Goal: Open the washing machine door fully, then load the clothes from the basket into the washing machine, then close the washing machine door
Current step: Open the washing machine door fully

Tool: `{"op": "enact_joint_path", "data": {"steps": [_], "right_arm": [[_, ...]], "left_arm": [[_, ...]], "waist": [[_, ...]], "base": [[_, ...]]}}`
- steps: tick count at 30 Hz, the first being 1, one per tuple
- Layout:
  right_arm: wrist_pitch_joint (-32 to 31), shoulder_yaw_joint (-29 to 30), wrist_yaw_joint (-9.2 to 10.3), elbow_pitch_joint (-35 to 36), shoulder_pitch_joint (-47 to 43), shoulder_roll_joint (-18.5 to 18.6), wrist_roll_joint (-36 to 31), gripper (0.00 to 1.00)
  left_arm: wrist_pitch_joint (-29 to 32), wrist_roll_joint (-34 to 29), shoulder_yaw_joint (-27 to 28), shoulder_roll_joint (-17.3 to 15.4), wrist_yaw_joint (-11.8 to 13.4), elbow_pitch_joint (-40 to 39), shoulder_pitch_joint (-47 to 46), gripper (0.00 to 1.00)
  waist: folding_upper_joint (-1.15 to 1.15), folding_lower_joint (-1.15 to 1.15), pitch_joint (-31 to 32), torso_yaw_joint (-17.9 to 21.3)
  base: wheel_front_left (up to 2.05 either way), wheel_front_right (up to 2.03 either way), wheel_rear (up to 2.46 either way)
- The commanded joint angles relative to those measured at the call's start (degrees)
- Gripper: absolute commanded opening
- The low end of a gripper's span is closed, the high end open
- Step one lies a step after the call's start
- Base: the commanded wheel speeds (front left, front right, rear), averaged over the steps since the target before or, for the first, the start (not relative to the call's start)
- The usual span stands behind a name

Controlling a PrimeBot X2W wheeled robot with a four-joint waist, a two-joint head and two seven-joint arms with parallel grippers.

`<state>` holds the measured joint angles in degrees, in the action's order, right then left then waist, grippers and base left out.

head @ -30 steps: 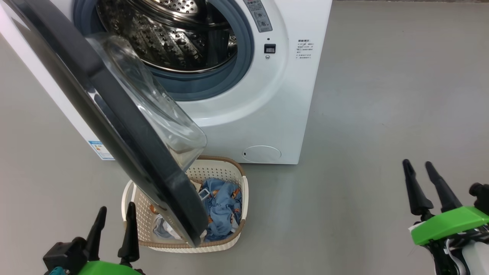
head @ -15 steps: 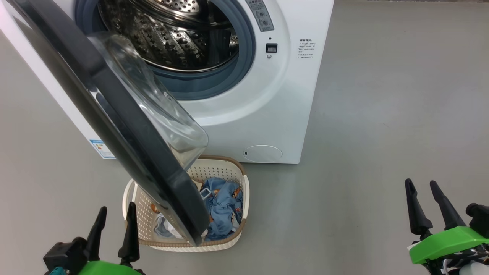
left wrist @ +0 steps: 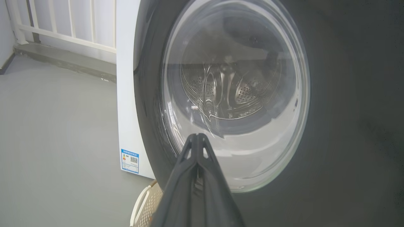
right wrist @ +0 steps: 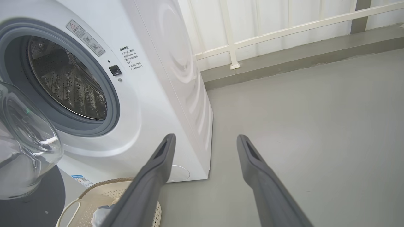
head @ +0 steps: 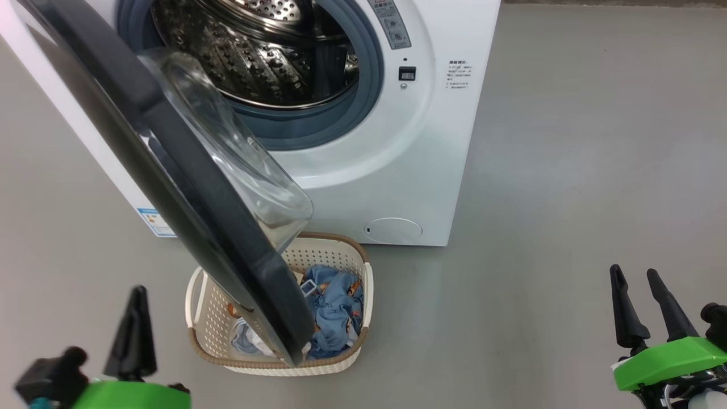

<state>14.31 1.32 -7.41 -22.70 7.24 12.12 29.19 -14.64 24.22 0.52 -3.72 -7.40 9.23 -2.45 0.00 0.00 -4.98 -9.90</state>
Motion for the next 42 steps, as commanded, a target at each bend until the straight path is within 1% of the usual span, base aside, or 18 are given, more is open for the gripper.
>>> {"op": "enact_joint_path", "data": {"steps": [1,4,5,7,14,17,19,20,22,24,27,32,36,42], "right_arm": [[0.7,-0.8,-0.08,1.3,-0.7,0.7,-0.3,1.0],[0.7,-0.5,-0.08,1.5,-1.0,0.7,-0.3,1.0],[0.7,-0.5,-0.08,1.5,-1.0,0.7,-0.3,1.0],[0.7,-0.2,-0.08,1.7,-1.2,0.7,-0.3,1.0],[0.7,0.4,-0.08,2.2,-2.1,0.5,-0.5,1.0],[0.7,0.4,-0.08,2.4,-2.2,0.4,-0.6,1.0],[0.7,0.4,-0.08,2.5,-2.2,0.3,-0.7,1.0],[0.7,0.3,-0.08,2.6,-2.3,0.2,-0.7,1.0],[0.7,0.3,-0.08,2.7,-2.2,0.1,-0.8,1.0],[0.7,0.3,-0.08,2.8,-2.2,0.1,-0.7,1.0],[0.7,0.3,-0.08,2.8,-1.9,0.1,-0.7,1.0],[0.7,0.6,-0.08,3.1,-1.7,0.1,-0.9,1.0],[0.7,0.4,-0.08,3.4,-1.4,0.0,-1.1,1.0],[0.7,-0.3,-0.08,3.6,-0.7,0.2,-1.2,1.0]], "left_arm": [[-0.4,0.8,3.2,-0.7,-0.1,-3.7,-1.6,0.0],[-0.4,0.6,5.1,-0.5,-0.1,-8.1,-1.8,0.0],[-0.4,0.6,5.1,-0.5,-0.1,-8.1,-1.8,0.0],[-0.4,0.5,5.4,-0.3,-0.1,-11.4,-1.9,0.0],[-0.4,-0.7,3.1,0.3,-0.1,-26.3,-2.1,0.0],[-0.4,-2.0,0.0,0.4,-0.1,-32.8,-2.1,0.0],[-0.2,-3.0,-3.1,0.4,-0.1,-35.4,-1.7,0.0],[0.7,-3.8,-7.1,0.4,-0.1,-37.4,-1.3,0.0],[1.9,-3.7,-11.4,0.5,-0.1,-38.5,-0.9,0.0],[3.4,-4.3,-15.9,0.3,-0.1,-38.0,-0.7,0.0],[4.5,-3.3,-20.8,0.4,-0.1,-35.5,-0.3,0.0],[4.9,-2.1,-26.6,0.6,-0.1,-29.0,0.6,0.0],[4.3,-0.6,-28.3,0.7,-0.1,-22.9,0.2,0.0],[2.4,0.8,-27.6,0.7,-0.1,-13.7,-1.5,0.0]], "waist": [[0.0,0.0,0.3,-0.2],[0.0,0.0,0.5,-0.4],[0.0,0.0,0.5,-0.4],[0.0,0.0,0.5,-0.6],[0.0,0.0,1.1,-1.0],[0.0,0.0,1.2,-1.0],[0.0,0.0,1.2,-0.9],[0.0,0.0,1.2,-0.7],[0.0,0.0,1.0,-0.7],[0.0,0.0,0.8,-0.7],[0.0,0.0,0.5,-0.6],[0.0,0.0,-0.2,-0.7],[0.0,0.0,-0.6,-0.8],[0.0,0.0,-1.3,-0.7]], "base": [[0.0,0.0,0.0],[0.0,0.0,0.0],[0.0,0.0,0.0],[0.0,0.0,0.0],[0.0,0.0,0.0],[0.0,0.0,0.0],[0.0,0.0,0.0],[0.0,0.0,0.0],[0.0,0.0,0.0],[0.0,0.0,0.0],[0.0,0.0,0.0],[0.0,0.0,0.0],[0.0,0.0,0.0],[0.0,0.0,0.0]]}}
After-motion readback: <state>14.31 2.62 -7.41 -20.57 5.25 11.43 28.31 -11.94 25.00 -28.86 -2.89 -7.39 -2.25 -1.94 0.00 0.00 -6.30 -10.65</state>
